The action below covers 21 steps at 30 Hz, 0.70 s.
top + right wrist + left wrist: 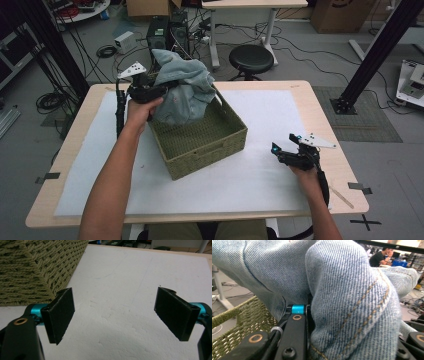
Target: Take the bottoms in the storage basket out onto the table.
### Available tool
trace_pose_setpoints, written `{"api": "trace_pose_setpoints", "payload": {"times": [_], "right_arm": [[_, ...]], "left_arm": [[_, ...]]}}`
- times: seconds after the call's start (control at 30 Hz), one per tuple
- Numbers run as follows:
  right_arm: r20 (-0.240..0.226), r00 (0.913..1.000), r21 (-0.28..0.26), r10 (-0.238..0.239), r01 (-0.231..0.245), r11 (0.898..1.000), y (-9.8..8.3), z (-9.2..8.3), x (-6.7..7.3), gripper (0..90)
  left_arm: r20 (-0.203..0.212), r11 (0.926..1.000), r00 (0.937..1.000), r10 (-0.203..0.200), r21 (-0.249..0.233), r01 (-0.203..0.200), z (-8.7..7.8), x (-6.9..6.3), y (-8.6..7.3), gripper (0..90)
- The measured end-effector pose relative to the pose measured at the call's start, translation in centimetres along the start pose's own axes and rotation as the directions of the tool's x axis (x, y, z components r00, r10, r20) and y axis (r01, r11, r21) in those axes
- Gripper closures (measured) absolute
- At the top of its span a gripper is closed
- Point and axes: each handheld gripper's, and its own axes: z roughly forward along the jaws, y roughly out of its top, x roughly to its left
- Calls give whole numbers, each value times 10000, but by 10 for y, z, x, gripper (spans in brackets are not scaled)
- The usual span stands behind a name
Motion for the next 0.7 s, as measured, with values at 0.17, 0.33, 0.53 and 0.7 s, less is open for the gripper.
{"api": "trace_pose_setpoints", "payload": {"times": [0.17, 0.33, 0.53, 0.7], "right_arm": [[9, 10000, -14, -35, 35, 10000, 0, 0, 0, 170], [45, 10000, -9, -59, 59, 10000, 0, 0, 0, 169], [41, 10000, -19, -75, 75, 10000, 0, 0, 0, 169], [43, 10000, 20, -40, 40, 10000, 0, 0, 1, 169]], "left_arm": [[169, 9997, 9998, 95, -221, -91, -8, -2, 3, 717], [212, 9991, 9995, 225, -358, -218, -18, -5, 7, 717], [96, 9979, 9998, 173, -629, -166, -35, -3, 10, 717], [21, 9971, 9998, 222, -722, -220, -43, -2, 12, 718]]}}
